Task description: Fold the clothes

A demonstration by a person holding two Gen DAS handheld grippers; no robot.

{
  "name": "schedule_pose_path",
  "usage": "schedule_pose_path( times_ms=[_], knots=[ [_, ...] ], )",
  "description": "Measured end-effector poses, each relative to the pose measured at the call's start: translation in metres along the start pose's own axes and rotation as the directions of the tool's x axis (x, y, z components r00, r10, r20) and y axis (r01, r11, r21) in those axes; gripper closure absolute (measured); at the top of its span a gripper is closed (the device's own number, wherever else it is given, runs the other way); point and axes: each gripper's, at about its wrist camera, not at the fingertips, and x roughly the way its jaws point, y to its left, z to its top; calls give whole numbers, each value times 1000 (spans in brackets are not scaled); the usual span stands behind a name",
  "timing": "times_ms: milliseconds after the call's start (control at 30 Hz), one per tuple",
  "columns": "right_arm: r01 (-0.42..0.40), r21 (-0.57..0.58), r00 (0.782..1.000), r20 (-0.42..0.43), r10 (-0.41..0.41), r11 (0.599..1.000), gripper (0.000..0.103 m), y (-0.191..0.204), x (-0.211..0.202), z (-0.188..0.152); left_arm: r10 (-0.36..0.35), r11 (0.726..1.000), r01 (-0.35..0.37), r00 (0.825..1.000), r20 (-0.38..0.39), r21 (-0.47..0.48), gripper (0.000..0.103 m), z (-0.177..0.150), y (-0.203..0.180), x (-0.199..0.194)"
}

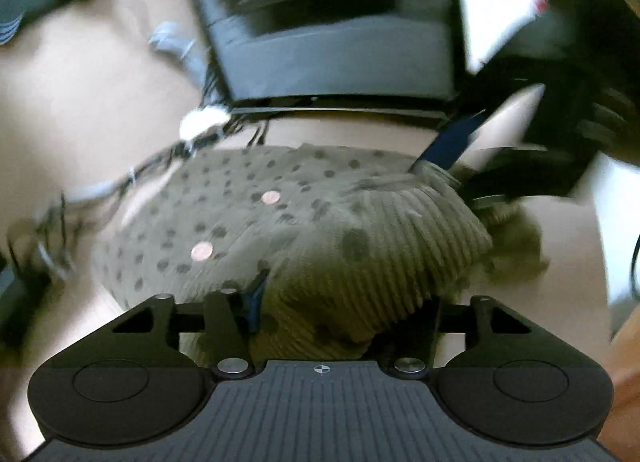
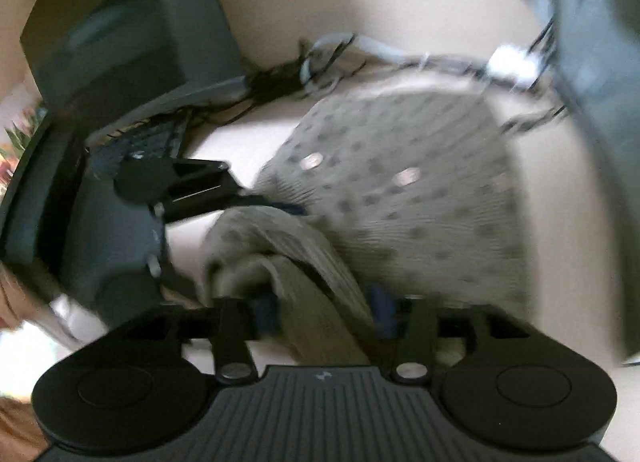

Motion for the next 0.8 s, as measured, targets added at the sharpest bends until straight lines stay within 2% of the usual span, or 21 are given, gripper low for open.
schedule_pose_path(
  times_ms=[33, 100, 233, 267, 367, 433, 467, 500, 567, 633, 667, 733, 800],
  knots=[
    [58, -60, 998, 25, -56, 997, 18, 1, -10, -7, -19, 998, 19, 1000, -1, -64, 51, 1, 8, 1],
    [145, -169, 989, 49, -139, 975, 17, 4, -20, -25, -58, 980, 57, 998, 1, -191, 53, 4, 24, 4],
    [266, -305, 964, 55, -261, 914, 16, 10, -13, -61, -131, 899, 126, 991, 17, -420, 56, 5, 53, 7],
    [294, -345, 955, 68, -289, 891, 16, 13, -6, -68, -139, 885, 132, 990, 17, -446, 56, 5, 55, 7],
    [388, -490, 920, 164, -355, 781, 16, 26, 17, -76, -142, 872, 127, 990, 4, -473, 57, 6, 55, 4],
    [423, -548, 906, 227, -358, 722, 16, 32, 31, -71, -136, 868, 117, 991, -6, -482, 57, 6, 52, 0],
    [430, -562, 902, 245, -355, 707, 17, 33, 39, -65, -132, 867, 112, 991, -7, -486, 57, 5, 51, -2],
    [423, -565, 906, 245, -345, 709, 20, 32, 46, -57, -128, 866, 108, 992, -9, -489, 57, 4, 50, -5],
    [353, -535, 936, 195, -294, 768, 54, 25, 53, -40, -106, 874, 92, 994, -2, -477, 57, 3, 46, -15],
    [275, -481, 962, 142, -235, 833, 62, 20, 55, -24, -58, 902, 54, 998, 3, -429, 51, 1, 40, -28],
    [251, -472, 968, 135, -213, 845, 65, 20, 54, -21, -28, 924, 25, 1000, -1, -381, 46, -1, 34, -36],
    [215, -451, 976, 116, -182, 866, 69, 20, 52, -16, 33, 959, -33, 999, -5, -281, 16, -4, 23, -53],
    [187, -430, 982, 99, -160, 884, 72, 20, 52, -12, 95, 980, -94, 996, -2, -178, 9, -7, 11, -70]
  ],
)
